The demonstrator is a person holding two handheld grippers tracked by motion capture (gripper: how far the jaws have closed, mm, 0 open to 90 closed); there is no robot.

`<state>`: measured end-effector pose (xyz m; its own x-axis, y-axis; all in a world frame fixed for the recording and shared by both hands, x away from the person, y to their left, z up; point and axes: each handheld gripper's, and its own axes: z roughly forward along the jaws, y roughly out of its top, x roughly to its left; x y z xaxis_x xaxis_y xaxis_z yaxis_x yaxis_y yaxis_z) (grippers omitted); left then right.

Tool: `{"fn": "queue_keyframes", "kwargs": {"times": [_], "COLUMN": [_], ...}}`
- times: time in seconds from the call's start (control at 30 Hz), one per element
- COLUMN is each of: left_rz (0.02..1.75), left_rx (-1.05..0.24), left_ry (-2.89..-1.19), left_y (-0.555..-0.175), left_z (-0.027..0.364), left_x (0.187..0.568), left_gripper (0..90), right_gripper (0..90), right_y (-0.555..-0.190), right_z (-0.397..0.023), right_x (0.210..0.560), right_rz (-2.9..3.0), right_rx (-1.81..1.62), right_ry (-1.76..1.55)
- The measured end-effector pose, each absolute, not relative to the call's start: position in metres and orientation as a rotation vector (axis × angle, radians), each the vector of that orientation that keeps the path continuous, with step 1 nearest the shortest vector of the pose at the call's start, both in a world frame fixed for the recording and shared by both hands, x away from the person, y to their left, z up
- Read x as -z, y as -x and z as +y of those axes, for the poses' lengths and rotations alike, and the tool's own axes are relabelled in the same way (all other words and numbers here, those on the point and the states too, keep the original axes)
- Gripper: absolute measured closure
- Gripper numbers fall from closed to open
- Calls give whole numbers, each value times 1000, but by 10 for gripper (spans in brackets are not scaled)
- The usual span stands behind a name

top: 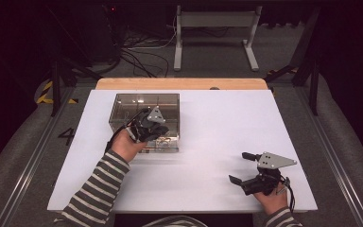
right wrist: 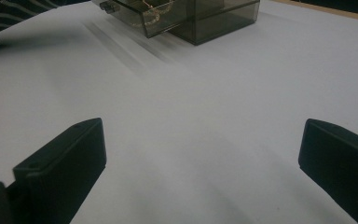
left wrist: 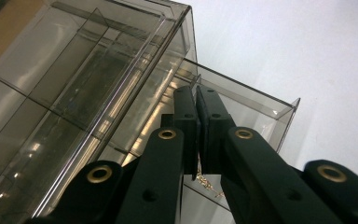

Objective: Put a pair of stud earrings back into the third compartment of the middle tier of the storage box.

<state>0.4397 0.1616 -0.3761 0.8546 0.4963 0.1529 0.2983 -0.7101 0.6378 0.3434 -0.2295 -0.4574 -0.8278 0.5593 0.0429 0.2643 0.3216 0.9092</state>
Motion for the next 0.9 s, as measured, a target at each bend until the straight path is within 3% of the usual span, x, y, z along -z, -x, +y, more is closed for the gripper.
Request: {"fn": "queue_keyframes", "kwargs": {"times": [0.5,0.9], "left_rz": [530,507], "left_rx": [-345,-314], "left_ry": [-2424,-2371], "left_y": [-437,-431], "left_z": [155,159], "left_x": [379,371], "left_gripper": [867,734], "right_gripper": [15,14], "right_y": [-343,-343], "right_z": [-229,-230], "right_x": [457,457], "right_rz": [2316,2310], "right_rx": [-1509,-1516], "right_ry": [-743,-748]}}
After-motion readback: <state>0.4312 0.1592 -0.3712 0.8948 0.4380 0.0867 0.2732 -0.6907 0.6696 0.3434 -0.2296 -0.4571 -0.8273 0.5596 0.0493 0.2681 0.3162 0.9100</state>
